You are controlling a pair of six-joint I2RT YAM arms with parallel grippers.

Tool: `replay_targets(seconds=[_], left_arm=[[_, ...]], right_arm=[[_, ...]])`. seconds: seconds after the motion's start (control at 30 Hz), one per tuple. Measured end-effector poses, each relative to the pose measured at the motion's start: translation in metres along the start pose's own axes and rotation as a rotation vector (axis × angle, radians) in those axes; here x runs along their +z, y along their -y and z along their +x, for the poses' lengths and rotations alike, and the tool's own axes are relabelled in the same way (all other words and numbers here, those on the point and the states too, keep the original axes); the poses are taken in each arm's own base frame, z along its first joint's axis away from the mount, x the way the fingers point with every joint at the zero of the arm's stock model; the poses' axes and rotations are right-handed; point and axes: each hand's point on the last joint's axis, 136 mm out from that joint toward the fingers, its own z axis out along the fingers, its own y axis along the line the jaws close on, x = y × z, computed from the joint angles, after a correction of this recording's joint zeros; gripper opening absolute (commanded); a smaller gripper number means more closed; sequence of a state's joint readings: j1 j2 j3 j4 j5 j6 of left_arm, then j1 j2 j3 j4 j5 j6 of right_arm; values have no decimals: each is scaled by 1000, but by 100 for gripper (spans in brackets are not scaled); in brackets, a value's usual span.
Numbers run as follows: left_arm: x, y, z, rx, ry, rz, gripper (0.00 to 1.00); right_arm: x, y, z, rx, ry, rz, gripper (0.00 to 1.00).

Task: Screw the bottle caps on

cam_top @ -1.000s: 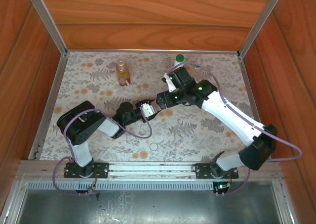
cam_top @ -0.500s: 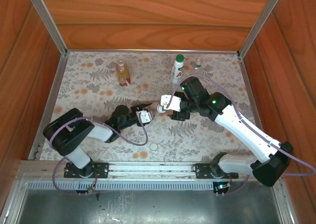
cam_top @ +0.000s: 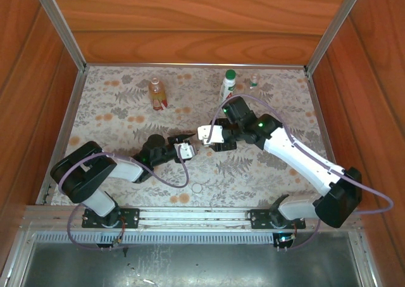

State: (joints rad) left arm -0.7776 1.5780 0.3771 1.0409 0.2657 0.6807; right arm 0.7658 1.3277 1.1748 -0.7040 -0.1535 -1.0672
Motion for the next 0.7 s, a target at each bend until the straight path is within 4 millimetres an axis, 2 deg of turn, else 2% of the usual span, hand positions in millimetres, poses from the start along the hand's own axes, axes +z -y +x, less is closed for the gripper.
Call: replay_targets(seconds=[0.13,0.4,0.7], left_arm=[[0,3,3,-5,-14,10,57],[0,4,4,-6,-17,16,57],[0,4,5,-6,-18,17,57]], right_arm=[[4,-4,2,5,-4,-26,55],[5,-8,-1,10,13,-53,59],[6,-16,0,22,11,-99,56]])
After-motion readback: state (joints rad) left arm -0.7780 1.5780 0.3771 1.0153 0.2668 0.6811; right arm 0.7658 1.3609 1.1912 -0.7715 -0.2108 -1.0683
